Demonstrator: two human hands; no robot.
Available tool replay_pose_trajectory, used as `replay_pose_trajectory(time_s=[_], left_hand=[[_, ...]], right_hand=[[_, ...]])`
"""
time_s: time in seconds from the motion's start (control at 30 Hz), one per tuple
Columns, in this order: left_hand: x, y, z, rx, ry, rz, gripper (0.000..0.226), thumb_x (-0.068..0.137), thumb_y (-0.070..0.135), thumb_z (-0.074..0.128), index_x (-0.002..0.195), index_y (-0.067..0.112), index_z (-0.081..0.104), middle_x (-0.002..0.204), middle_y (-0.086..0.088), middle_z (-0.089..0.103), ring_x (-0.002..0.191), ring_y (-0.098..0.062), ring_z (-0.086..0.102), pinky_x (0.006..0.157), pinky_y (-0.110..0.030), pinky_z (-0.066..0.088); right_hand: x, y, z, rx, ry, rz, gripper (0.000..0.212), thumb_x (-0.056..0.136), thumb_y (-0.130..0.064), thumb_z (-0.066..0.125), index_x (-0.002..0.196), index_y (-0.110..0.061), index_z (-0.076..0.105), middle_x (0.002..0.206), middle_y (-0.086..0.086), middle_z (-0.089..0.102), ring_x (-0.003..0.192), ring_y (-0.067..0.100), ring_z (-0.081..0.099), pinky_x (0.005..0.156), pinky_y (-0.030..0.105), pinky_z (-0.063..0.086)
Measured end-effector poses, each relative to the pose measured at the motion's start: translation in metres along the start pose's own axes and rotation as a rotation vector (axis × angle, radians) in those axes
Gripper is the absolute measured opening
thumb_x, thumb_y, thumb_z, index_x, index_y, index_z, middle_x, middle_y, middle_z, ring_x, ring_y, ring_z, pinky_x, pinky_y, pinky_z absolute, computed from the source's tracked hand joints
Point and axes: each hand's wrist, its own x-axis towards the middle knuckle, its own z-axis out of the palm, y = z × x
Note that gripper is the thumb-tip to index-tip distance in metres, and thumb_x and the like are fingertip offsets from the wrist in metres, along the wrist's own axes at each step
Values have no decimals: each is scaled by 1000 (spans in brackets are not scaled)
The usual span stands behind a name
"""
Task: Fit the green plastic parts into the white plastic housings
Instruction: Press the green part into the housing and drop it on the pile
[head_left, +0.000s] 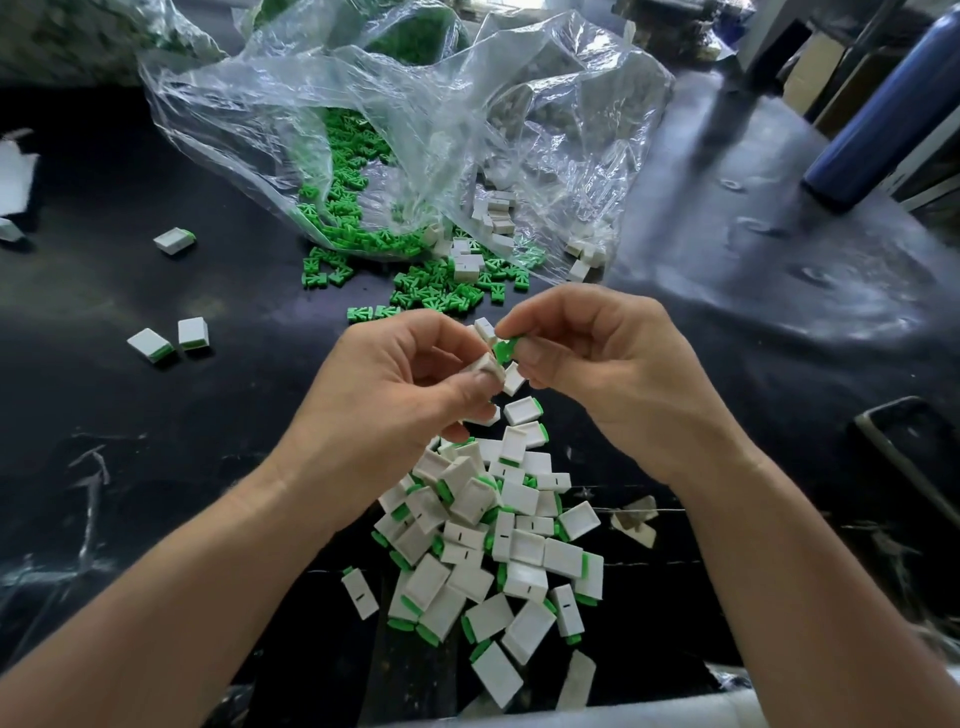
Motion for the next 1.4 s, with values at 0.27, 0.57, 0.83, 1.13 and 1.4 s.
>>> replay_pose_trajectory(time_s=[0.27,0.57,0.83,1.13,1.4], left_hand=[[0,0,0,-1,12,21,9,70,9,69,79,7,65,66,-3,71,58,-11,67,50,-16,49],[0,1,1,-29,8,19,19,62,16,67,78,5,65,65,-6,70,57,-13,67,50,-16,49],[-1,-3,0,87,12,35,8,69,6,71,74,6,66,61,-8,68,52,-10,64,49,-18,50],[-2,-3,-4,295,31,121,13,71,4,74,68,16,69,57,-2,68,49,-11,64,48,-21,51],[-4,0,-5,301,10,141,12,69,4,74,67,15,69,55,-1,67,46,-10,62,45,-19,50]], right_hand=[[0,1,0,28,11,3,24,80,6,64,79,-17,63,68,-6,62,61,3,58,62,17,49],[0,2,1,-11,-17,1,23,78,6,66,75,-17,62,75,2,65,69,11,61,67,22,54],[-1,3,3,-128,-41,1,31,76,4,69,68,-25,61,72,-3,65,68,10,61,67,29,54],[-4,2,6,-294,-33,-41,37,76,0,70,66,-32,56,66,-11,60,60,1,54,56,16,45],[-5,3,10,-296,-39,-73,36,76,1,69,68,-32,56,67,-12,59,61,2,54,57,19,46]])
